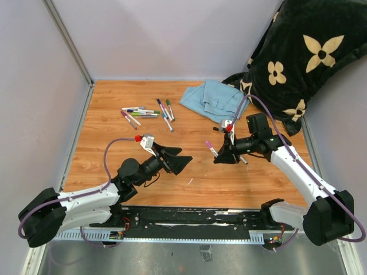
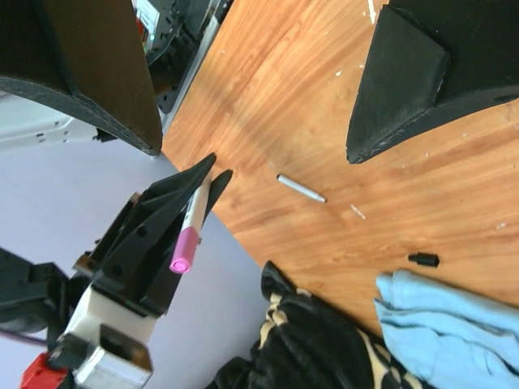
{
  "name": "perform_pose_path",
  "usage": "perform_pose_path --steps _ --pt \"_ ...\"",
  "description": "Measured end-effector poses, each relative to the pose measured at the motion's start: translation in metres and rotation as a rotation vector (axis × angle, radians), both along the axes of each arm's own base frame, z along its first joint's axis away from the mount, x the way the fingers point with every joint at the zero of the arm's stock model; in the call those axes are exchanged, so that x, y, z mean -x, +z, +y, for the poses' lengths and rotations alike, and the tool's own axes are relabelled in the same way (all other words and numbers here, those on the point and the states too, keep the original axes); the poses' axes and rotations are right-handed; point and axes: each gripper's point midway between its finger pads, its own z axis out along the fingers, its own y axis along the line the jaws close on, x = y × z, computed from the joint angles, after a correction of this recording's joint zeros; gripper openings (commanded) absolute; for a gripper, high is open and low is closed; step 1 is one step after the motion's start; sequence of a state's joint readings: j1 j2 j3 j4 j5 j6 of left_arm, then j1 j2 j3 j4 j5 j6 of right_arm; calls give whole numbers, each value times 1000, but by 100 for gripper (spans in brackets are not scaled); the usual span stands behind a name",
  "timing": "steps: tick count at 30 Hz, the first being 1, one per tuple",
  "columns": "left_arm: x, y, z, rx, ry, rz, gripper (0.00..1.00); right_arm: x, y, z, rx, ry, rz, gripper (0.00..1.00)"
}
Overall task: Open the pen caps
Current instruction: Open the pen cap from the pen.
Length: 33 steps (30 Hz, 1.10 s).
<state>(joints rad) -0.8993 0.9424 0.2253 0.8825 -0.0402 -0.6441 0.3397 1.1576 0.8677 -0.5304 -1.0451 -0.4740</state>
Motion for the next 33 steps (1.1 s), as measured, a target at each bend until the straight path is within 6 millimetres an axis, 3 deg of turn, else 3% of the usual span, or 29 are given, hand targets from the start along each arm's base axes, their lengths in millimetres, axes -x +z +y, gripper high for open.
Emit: perform_pose_path --steps 7,33 --pt "-2 -24 -1 5 -51 57 99 1 -6 -1 12 8 15 6" --pt "4 -20 1 148 -90 49 99 2 -12 2 5 26 61 8"
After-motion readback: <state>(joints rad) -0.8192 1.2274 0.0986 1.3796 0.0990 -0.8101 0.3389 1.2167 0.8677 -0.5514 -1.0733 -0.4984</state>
